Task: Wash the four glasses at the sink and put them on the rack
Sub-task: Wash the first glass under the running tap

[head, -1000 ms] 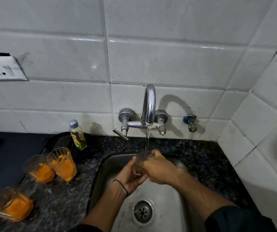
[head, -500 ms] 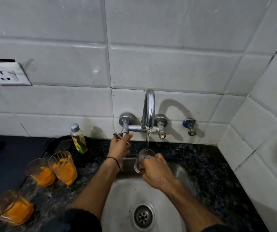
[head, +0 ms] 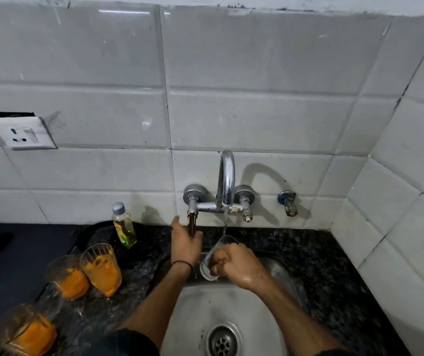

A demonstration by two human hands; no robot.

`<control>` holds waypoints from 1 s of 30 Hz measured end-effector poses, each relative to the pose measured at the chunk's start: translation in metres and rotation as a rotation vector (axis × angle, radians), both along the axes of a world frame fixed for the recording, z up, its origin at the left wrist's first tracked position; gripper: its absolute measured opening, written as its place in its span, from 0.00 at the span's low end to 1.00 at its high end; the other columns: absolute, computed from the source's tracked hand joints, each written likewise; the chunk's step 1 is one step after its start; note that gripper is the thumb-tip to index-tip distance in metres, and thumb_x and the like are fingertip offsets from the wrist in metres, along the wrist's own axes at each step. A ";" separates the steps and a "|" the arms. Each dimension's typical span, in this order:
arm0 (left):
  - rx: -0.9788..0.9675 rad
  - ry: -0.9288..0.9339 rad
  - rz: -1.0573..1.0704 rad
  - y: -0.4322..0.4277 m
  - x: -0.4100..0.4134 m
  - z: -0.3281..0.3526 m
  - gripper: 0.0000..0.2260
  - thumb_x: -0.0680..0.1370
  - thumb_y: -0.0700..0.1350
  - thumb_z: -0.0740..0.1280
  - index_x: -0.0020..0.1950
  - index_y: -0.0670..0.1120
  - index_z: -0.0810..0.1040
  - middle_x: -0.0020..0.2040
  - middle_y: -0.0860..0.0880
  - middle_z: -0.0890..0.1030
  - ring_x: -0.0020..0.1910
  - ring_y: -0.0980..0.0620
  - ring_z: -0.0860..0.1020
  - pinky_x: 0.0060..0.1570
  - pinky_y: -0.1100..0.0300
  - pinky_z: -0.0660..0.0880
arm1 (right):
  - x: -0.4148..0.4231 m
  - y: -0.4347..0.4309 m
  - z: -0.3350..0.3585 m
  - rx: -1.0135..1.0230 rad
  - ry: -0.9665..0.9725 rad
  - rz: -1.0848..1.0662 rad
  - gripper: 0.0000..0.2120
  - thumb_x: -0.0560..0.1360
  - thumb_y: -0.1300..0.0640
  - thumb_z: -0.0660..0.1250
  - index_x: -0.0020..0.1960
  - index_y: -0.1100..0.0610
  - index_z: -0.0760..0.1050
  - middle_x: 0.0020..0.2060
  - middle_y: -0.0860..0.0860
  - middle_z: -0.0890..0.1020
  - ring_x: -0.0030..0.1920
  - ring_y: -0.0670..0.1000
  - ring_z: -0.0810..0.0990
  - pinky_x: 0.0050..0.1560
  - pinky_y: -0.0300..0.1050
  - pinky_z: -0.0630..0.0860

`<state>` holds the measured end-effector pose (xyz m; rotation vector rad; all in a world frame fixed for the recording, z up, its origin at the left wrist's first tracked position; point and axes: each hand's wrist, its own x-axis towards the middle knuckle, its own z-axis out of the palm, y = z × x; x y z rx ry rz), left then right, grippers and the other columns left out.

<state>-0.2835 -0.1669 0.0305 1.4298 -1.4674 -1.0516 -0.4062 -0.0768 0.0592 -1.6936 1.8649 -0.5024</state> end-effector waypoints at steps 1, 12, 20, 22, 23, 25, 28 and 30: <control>0.171 0.191 0.021 0.011 0.002 -0.006 0.28 0.76 0.41 0.71 0.72 0.39 0.63 0.57 0.40 0.80 0.51 0.45 0.79 0.51 0.55 0.74 | -0.002 0.001 0.001 -0.012 -0.166 -0.028 0.05 0.70 0.59 0.72 0.45 0.55 0.85 0.40 0.49 0.86 0.44 0.50 0.84 0.51 0.47 0.81; 0.182 0.443 -0.394 0.066 -0.025 0.017 0.14 0.71 0.39 0.76 0.55 0.44 0.78 0.43 0.47 0.84 0.44 0.50 0.82 0.45 0.58 0.79 | 0.018 0.006 -0.044 -0.087 -1.624 -0.833 0.25 0.80 0.40 0.62 0.61 0.61 0.80 0.50 0.60 0.86 0.51 0.57 0.85 0.43 0.48 0.81; 0.031 0.141 -0.286 0.054 -0.022 0.025 0.15 0.74 0.47 0.75 0.53 0.47 0.72 0.47 0.46 0.81 0.45 0.51 0.81 0.44 0.59 0.77 | 0.023 0.010 -0.049 -0.203 -0.735 -0.631 0.11 0.82 0.58 0.56 0.58 0.54 0.77 0.51 0.55 0.84 0.52 0.54 0.84 0.53 0.53 0.82; 0.015 0.113 -0.233 0.061 -0.018 0.027 0.15 0.74 0.48 0.75 0.53 0.46 0.72 0.47 0.46 0.81 0.45 0.52 0.80 0.42 0.60 0.75 | 0.029 0.022 -0.045 -0.224 -0.619 -0.392 0.13 0.81 0.58 0.61 0.64 0.51 0.74 0.55 0.48 0.83 0.56 0.49 0.83 0.59 0.51 0.81; 0.007 0.092 -0.224 0.066 -0.016 0.028 0.16 0.74 0.49 0.74 0.54 0.46 0.72 0.47 0.48 0.80 0.45 0.54 0.79 0.41 0.62 0.73 | 0.032 0.028 -0.042 -0.201 -0.618 -0.298 0.13 0.81 0.56 0.62 0.65 0.50 0.72 0.56 0.46 0.82 0.57 0.47 0.82 0.60 0.49 0.80; -0.007 0.068 -0.219 0.076 -0.012 0.028 0.16 0.74 0.50 0.75 0.55 0.46 0.73 0.46 0.52 0.79 0.45 0.58 0.77 0.40 0.66 0.71 | 0.035 0.034 -0.040 -0.168 -0.695 -0.232 0.11 0.82 0.51 0.61 0.64 0.51 0.74 0.54 0.50 0.83 0.55 0.46 0.83 0.58 0.46 0.81; -0.005 0.112 -0.269 0.087 -0.005 0.024 0.16 0.72 0.53 0.76 0.53 0.50 0.75 0.47 0.52 0.81 0.47 0.57 0.80 0.43 0.64 0.75 | 0.031 0.034 -0.045 -0.172 -0.739 -0.284 0.12 0.83 0.52 0.60 0.59 0.54 0.79 0.48 0.52 0.86 0.52 0.49 0.85 0.51 0.44 0.80; -0.003 0.170 -0.324 0.090 0.002 0.021 0.16 0.71 0.53 0.77 0.53 0.52 0.77 0.48 0.52 0.83 0.49 0.56 0.81 0.46 0.63 0.77 | 0.029 0.038 -0.047 -0.158 -0.690 -0.296 0.12 0.77 0.47 0.66 0.59 0.47 0.80 0.50 0.48 0.86 0.53 0.47 0.85 0.53 0.45 0.82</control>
